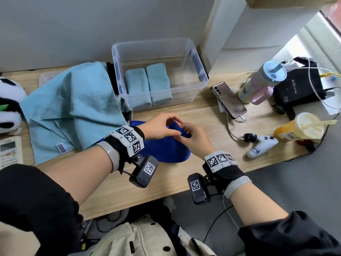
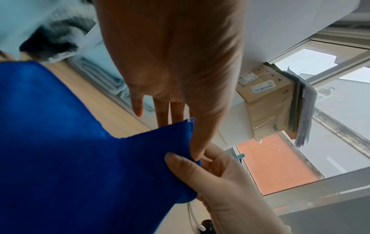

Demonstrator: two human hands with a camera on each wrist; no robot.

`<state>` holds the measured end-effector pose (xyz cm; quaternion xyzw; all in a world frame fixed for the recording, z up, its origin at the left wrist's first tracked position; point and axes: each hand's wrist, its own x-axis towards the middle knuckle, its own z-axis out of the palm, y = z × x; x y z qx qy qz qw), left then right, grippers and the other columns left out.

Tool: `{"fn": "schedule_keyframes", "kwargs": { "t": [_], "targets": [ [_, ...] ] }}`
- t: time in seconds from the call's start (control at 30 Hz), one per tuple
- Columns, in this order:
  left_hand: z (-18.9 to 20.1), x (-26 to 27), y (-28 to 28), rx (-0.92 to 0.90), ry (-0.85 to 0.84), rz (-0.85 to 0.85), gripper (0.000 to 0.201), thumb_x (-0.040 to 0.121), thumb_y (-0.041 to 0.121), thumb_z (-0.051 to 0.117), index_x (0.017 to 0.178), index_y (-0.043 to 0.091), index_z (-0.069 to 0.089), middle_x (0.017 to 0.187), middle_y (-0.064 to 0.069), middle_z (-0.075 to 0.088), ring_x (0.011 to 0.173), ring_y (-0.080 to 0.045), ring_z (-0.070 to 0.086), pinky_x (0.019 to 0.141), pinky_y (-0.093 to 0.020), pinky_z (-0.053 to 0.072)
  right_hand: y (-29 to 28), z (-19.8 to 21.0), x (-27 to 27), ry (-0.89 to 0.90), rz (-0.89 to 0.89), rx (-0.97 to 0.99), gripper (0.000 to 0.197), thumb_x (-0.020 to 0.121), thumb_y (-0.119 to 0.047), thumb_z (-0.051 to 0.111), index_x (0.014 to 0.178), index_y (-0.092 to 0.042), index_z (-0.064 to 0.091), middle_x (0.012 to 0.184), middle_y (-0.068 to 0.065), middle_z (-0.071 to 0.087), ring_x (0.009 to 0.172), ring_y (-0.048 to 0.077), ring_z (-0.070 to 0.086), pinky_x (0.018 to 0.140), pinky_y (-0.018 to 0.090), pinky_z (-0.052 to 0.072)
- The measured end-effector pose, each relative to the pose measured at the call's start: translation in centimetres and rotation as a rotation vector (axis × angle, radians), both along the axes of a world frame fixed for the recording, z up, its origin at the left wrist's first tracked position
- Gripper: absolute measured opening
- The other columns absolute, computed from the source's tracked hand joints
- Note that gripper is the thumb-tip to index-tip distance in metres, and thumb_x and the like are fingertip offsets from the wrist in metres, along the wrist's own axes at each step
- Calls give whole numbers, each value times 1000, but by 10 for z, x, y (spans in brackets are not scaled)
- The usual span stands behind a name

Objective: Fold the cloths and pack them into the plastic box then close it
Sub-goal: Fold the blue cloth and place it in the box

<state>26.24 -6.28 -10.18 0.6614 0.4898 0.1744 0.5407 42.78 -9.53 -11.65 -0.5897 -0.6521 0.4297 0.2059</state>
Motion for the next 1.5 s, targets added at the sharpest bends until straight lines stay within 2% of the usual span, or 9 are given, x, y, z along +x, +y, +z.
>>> {"fn": "schedule_keyframes", "kwargs": {
  "t": [0.13,0.37,0.5,0.67,0.87,1.0,1.13,1.37,1.5],
  "targets": [
    [0,-9,-2,33,11,144,15,74,12,77,79,15,64,72,-1,62,62,1,53,71,-22,46,-2,8,1,-6,-61,-10,33,71,-23,77,79,-34,47,76,-4,61,76,25,62,73,45,50],
    [13,-26,-15,-16,121,35,15,76,9,74,91,5,72,72,-7,65,65,-9,53,67,-19,45,-5,17,-1,-19,18,-28,37,71,-19,79,93,-21,49,77,-1,63,71,16,58,71,32,48],
    [17,-35,-18,38,141,33,13,84,6,63,92,-1,72,88,-13,71,78,-12,58,81,-31,48,-4,22,-5,-143,140,-43,34,74,-15,74,100,-22,54,78,-6,59,72,14,55,72,31,46],
    [25,-48,-14,74,29,252,9,88,1,56,90,9,59,88,-10,59,82,-17,53,83,-29,44,1,22,1,-362,125,-24,17,80,-24,67,70,-18,54,61,-3,48,64,21,46,56,32,32],
    [46,-70,-7,181,-57,410,26,88,-1,56,78,22,57,78,-3,59,66,1,55,66,-9,43,16,44,10,1,-129,87,10,87,-13,61,83,-16,70,64,-2,64,56,-3,55,68,29,44],
    [64,-75,0,263,-99,528,17,86,1,60,84,17,64,79,4,64,65,8,58,70,-9,47,32,69,4,123,-195,241,18,89,-21,56,91,-13,73,78,2,72,74,16,64,79,41,52],
    [87,-75,11,326,-149,585,16,84,-2,61,97,6,68,82,7,64,66,12,58,67,-5,45,46,98,-6,284,-239,282,18,94,-10,51,94,-16,68,63,-27,65,64,-12,54,68,9,43],
    [115,-75,29,382,-172,597,23,84,-6,58,104,0,67,89,0,65,69,14,59,77,-5,46,67,127,-13,415,-236,319,20,96,-6,48,103,-3,66,80,-8,63,65,-11,53,67,7,41],
    [122,-75,24,352,-246,575,25,85,-6,56,103,8,66,90,7,66,76,9,61,83,-10,47,67,130,-9,490,-217,291,19,97,-9,46,101,-13,65,88,-5,64,76,-5,56,74,9,44]
  ]
}}
